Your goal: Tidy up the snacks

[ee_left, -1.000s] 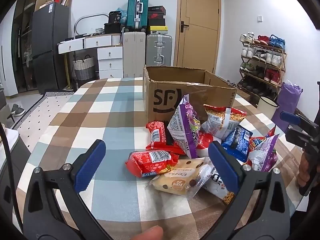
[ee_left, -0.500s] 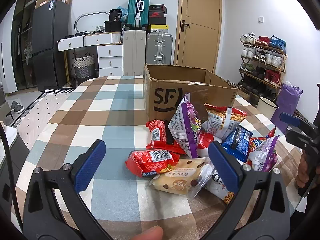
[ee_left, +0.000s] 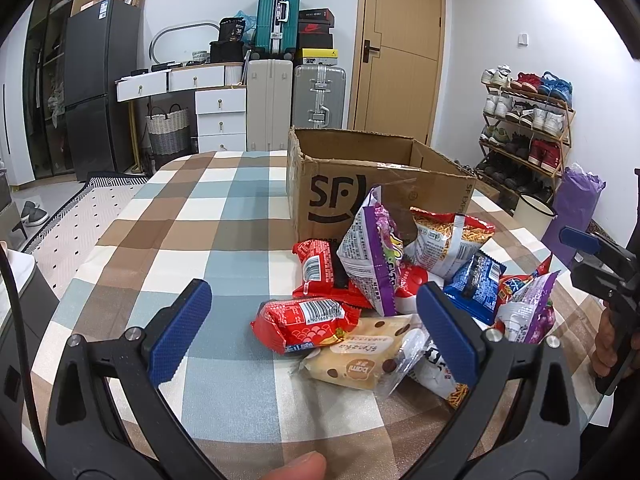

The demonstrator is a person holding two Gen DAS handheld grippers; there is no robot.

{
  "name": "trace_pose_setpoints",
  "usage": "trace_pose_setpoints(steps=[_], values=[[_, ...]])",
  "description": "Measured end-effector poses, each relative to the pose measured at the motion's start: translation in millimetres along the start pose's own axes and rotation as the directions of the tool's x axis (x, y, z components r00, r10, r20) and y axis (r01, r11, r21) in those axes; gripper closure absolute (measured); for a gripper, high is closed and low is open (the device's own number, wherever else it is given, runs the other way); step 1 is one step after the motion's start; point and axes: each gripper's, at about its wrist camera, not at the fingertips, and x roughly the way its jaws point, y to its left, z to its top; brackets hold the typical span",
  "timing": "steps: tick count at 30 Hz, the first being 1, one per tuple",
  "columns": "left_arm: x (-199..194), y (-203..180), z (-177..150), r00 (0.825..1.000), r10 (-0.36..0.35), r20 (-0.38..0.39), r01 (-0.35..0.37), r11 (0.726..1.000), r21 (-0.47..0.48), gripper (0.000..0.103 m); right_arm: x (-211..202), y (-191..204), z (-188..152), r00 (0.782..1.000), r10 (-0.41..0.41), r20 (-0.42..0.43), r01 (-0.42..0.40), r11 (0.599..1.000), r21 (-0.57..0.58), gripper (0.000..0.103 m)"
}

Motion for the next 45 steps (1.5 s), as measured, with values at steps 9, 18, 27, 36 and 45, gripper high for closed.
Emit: trace_pose_setpoints(steps=[9,18,27,36,45], values=[[-0.1,0.1,0.1,1.000,0.000,-0.001,0.000,1.000,0.000,0.001,0.2,0.1,0.0,1.000,0.000,0.000,0.000,1.000,0.000,0.000],[-1.0,0.3,0.2,1.000,0.000,-0.002,0.000,1.000,0.001,0.001,0.5,0.6,-0.4,1.000,0.001,0.000,-0.001,1.000,-0.001,0.000],[-2.5,-0.9,0.6,1.000,0.012,0.001,-0.012,1.000,0.007,0.001,0.9,1.3,-0.6,1.000,-0.012,0.000,0.012,1.000,-0.007,0.000],[-2.5,-3.2,0.6,1.000,0.028,-0.004,-0.028,1.000,0.012,0.001,2.4,-8.7,2.1,0.999,-0.037,-0.019,0.037,0.999,0.035,0.000],[4.4,-8.9,0.0,0.997,0.016,-0.073,-0.014,0.999,0.031,0.001,0.0,-19.1,9.2,0.987,-0.124,-0.104,0.127,0.991,0.031,0.000]])
